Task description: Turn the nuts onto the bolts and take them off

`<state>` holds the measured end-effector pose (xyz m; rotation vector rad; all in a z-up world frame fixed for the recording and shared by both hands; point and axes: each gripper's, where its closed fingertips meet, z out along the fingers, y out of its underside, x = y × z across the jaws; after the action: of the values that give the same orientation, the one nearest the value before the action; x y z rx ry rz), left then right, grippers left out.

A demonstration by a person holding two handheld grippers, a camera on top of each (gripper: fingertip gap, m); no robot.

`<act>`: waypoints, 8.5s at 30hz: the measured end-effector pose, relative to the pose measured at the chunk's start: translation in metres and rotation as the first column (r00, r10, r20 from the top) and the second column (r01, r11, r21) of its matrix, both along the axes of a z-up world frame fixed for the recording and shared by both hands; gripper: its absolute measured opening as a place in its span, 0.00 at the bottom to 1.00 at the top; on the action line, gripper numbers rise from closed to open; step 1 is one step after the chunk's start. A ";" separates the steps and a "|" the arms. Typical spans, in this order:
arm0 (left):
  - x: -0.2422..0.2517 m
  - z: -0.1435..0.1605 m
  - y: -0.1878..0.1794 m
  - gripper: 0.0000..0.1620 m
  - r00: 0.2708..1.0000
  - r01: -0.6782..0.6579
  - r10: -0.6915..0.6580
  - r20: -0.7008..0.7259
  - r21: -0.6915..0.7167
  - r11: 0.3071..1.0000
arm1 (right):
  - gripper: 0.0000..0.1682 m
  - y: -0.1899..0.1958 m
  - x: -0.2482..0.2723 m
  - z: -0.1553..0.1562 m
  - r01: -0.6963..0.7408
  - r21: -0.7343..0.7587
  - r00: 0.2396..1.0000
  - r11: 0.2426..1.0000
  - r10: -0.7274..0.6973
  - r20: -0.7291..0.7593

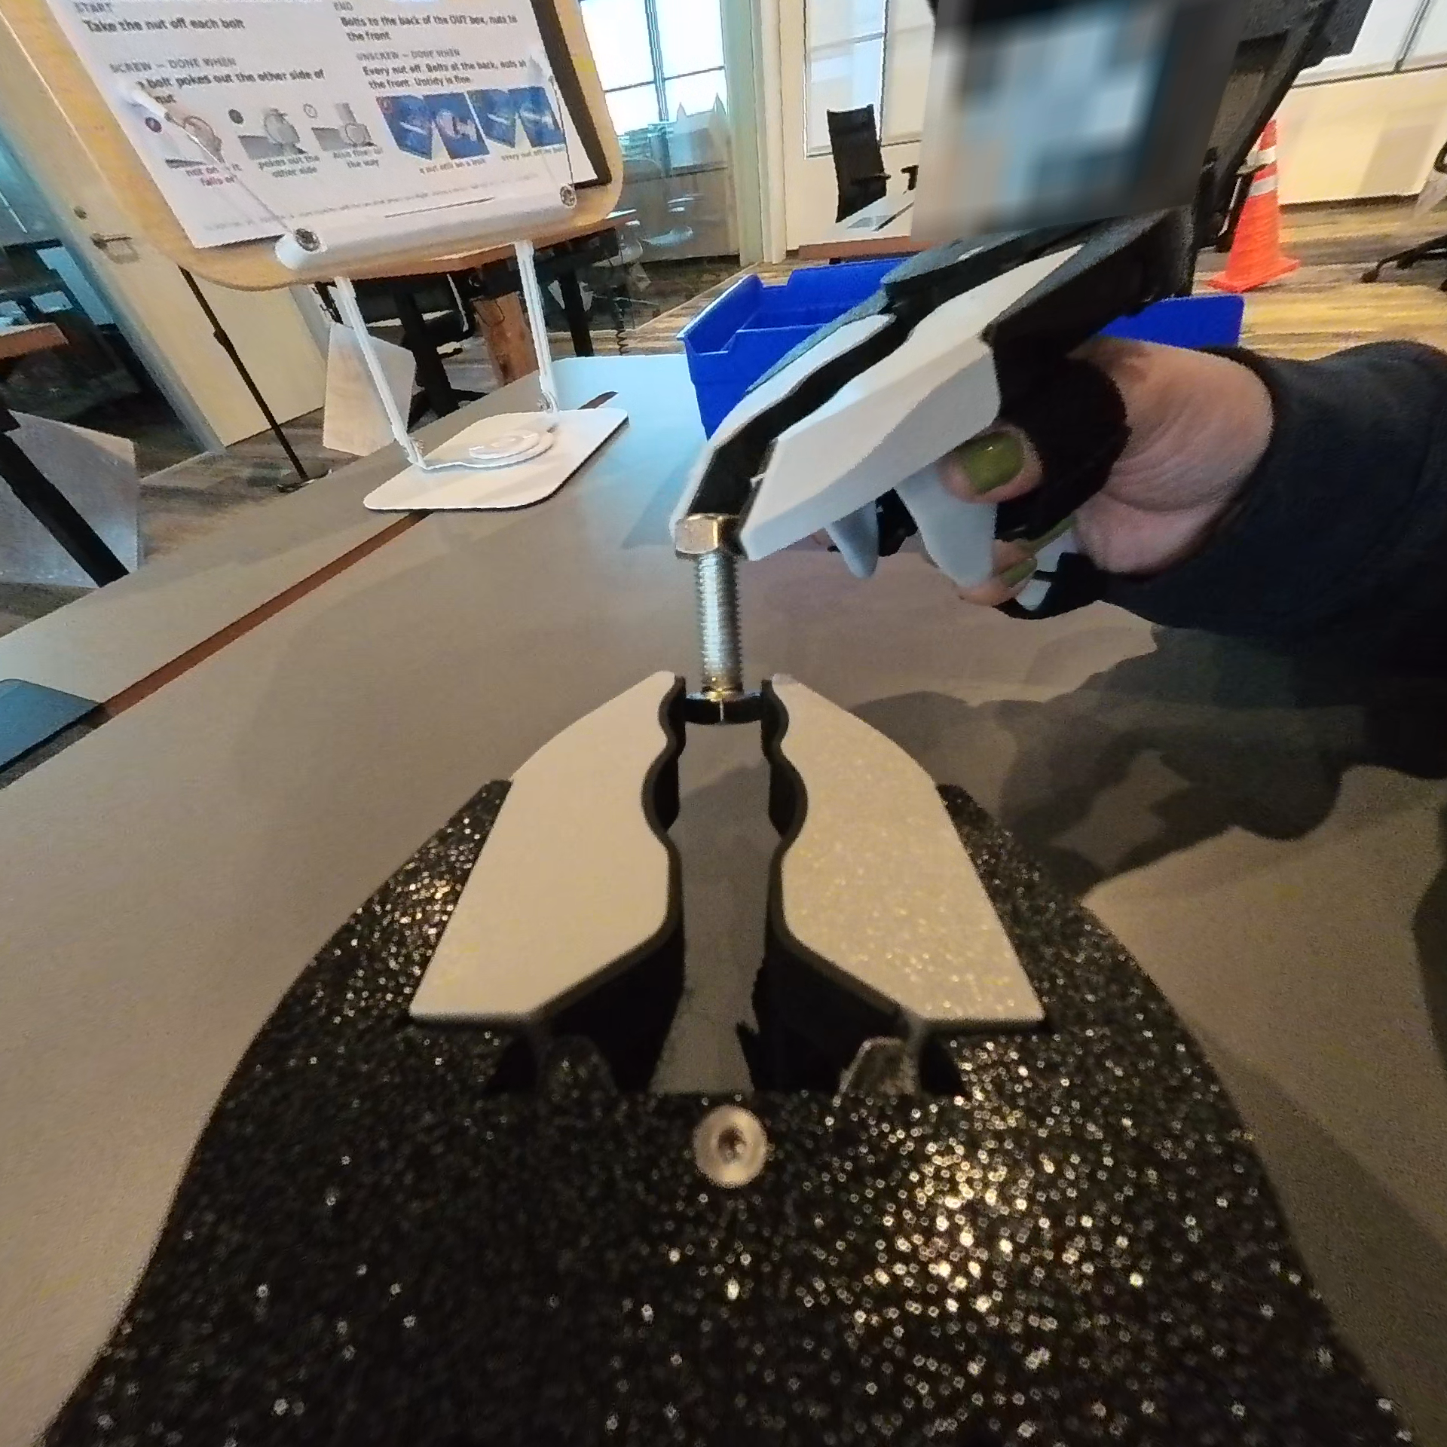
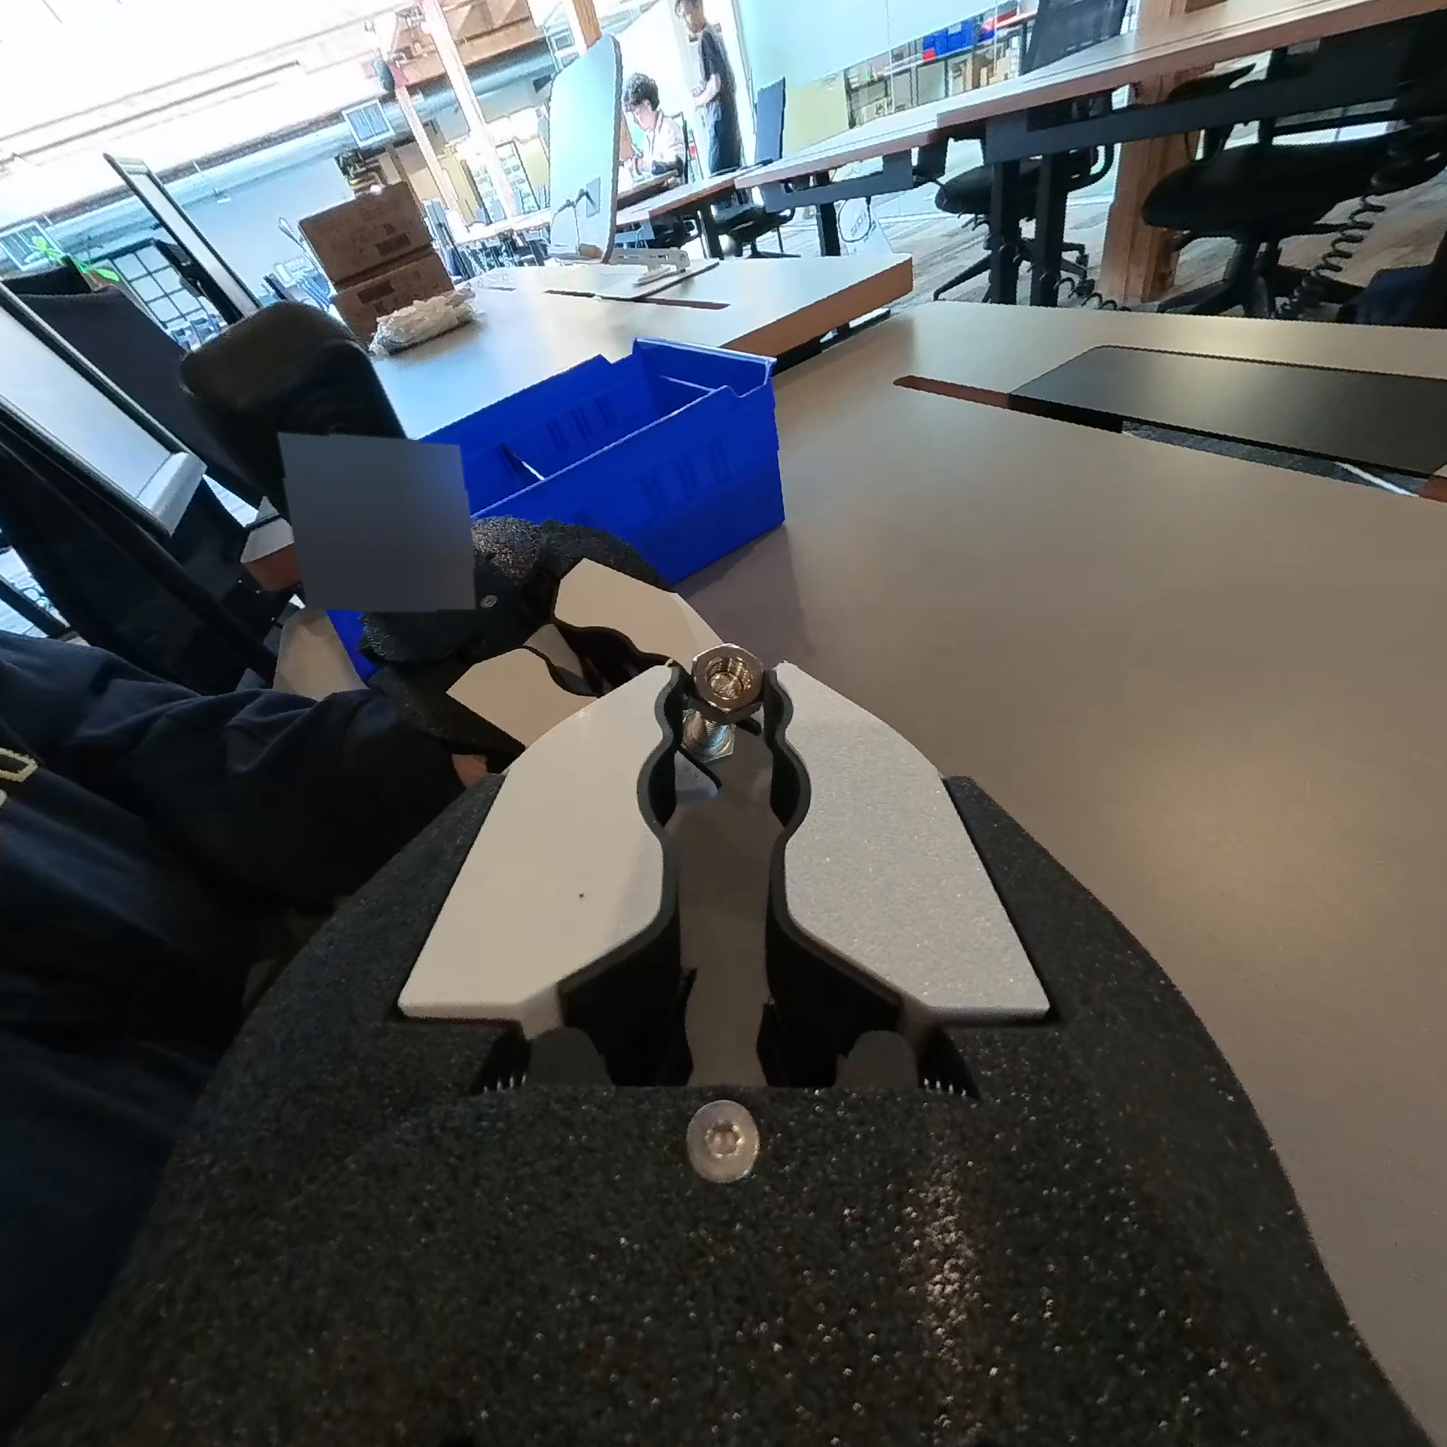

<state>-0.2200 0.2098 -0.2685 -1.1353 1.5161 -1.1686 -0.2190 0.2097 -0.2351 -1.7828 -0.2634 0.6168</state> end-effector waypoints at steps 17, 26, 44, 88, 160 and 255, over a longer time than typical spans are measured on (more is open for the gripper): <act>-0.008 0.019 0.003 0.11 0.991 0.077 -0.056 0.122 -0.173 0.982 | 0.23 -0.008 -0.005 0.025 -0.072 0.234 0.997 0.970 0.075 -0.001; -0.015 0.030 -0.018 0.11 0.953 0.272 -0.225 0.202 -0.246 0.930 | 0.23 -0.018 -0.021 0.031 -0.209 0.298 0.966 0.932 0.243 -0.083; -0.022 0.034 -0.037 0.11 0.894 0.442 -0.379 0.238 -0.333 0.833 | 0.26 -0.029 -0.027 0.036 -0.257 0.357 0.957 0.898 0.287 -0.034; -0.030 0.037 -0.061 0.11 0.804 0.595 -0.532 0.266 -0.399 0.698 | 0.41 -0.046 -0.065 0.041 -0.383 0.513 0.904 0.769 0.426 0.035; -0.036 0.048 -0.045 0.11 0.779 0.627 -0.519 0.353 -0.475 0.618 | 0.36 -0.040 -0.053 0.033 -0.353 0.532 0.923 0.769 0.379 0.064; -0.039 0.059 -0.028 0.11 0.798 0.600 -0.444 0.408 -0.474 0.644 | 0.30 -0.040 -0.053 0.027 -0.370 0.520 0.911 0.770 0.410 0.041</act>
<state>-0.2588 0.1814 -0.2093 -0.8613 1.3451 -2.2290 -0.2717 0.1693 -0.2081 -1.1766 -0.6983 0.8165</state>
